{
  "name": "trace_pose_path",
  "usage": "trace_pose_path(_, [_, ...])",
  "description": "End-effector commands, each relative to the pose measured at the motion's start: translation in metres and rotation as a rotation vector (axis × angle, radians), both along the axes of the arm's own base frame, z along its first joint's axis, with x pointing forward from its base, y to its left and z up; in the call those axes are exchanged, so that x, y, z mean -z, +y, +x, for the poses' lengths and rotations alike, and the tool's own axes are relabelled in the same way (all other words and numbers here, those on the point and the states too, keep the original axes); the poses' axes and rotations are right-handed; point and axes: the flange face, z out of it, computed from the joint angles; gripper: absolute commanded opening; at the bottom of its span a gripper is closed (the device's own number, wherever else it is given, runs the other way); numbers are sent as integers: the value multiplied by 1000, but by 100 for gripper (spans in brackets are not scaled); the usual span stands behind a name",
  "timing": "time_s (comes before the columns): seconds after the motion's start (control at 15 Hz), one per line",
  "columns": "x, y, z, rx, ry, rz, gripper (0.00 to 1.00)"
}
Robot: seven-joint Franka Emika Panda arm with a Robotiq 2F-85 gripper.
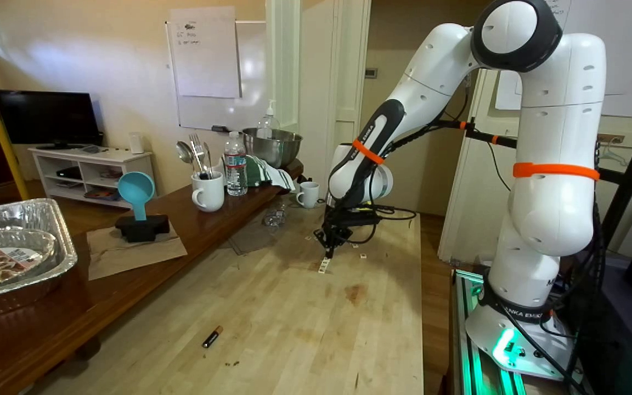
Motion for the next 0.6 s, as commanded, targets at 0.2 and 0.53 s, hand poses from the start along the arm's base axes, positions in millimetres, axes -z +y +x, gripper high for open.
trace_pose_path(0.2, [18,7,-8,31,64,46,0])
trace_pose_path(0.53, [15,5,-8,38,59,46,0])
